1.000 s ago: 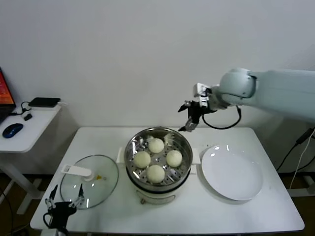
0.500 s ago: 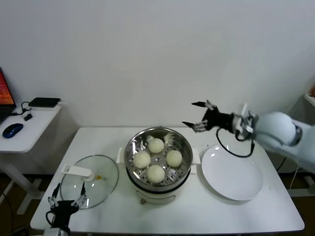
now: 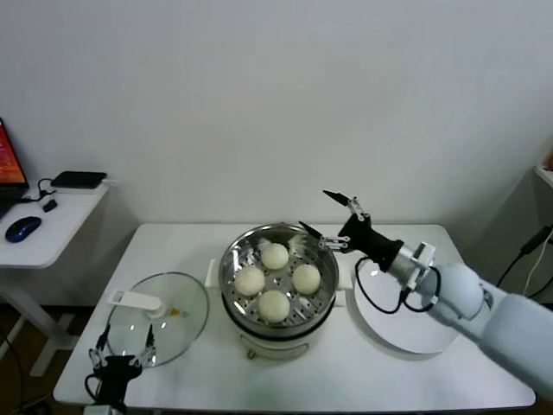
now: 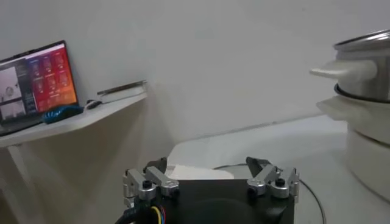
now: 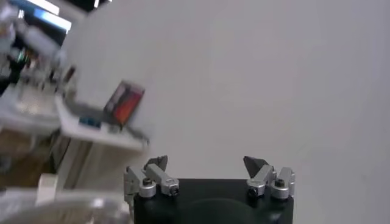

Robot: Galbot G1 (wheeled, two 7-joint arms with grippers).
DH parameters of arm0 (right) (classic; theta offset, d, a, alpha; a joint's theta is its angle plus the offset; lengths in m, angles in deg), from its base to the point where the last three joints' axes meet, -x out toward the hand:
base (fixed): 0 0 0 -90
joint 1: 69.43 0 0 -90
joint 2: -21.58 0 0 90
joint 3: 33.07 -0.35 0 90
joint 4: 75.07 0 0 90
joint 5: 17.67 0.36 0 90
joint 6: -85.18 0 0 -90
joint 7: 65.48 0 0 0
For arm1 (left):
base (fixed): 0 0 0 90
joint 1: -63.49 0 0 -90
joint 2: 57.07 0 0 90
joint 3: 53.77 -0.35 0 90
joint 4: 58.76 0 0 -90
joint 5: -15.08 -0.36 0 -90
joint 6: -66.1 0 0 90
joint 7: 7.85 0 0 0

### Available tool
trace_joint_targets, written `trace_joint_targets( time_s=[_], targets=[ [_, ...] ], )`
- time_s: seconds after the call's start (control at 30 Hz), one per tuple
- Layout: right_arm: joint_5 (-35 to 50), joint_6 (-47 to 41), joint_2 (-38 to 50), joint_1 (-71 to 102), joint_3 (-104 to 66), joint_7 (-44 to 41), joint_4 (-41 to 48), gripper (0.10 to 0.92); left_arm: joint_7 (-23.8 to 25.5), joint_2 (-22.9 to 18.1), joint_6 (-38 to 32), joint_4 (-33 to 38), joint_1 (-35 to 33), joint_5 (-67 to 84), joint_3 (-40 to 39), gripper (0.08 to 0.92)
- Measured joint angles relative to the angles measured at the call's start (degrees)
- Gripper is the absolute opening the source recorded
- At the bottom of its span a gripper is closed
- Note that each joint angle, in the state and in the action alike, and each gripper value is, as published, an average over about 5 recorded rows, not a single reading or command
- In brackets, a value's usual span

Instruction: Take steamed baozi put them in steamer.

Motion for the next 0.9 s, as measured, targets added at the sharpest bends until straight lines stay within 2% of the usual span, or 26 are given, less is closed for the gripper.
trace_joint_targets(
  time_s=[0.33, 0.63, 0.9],
  targets=[
    [-8.4, 11.4, -18.0, 37.6, -27.1, -2.0, 2.4, 0.823, -0.5, 0.0, -0.8, -0.5, -0.7, -0.3, -0.4, 0.823],
    [-11.0, 18.4, -27.9, 63.1, -34.9, -2.0, 3.2, 0.823, -1.0, 0.0, -1.4, -0.2, -0.9, -0.3, -0.8, 0.823],
    [-11.7, 21.0, -32.6, 72.5, -38.6, -1.2, 2.7, 0.823, -1.1, 0.0, -1.6, 0.1, -0.8, -0.2, -1.1, 0.823]
  ],
)
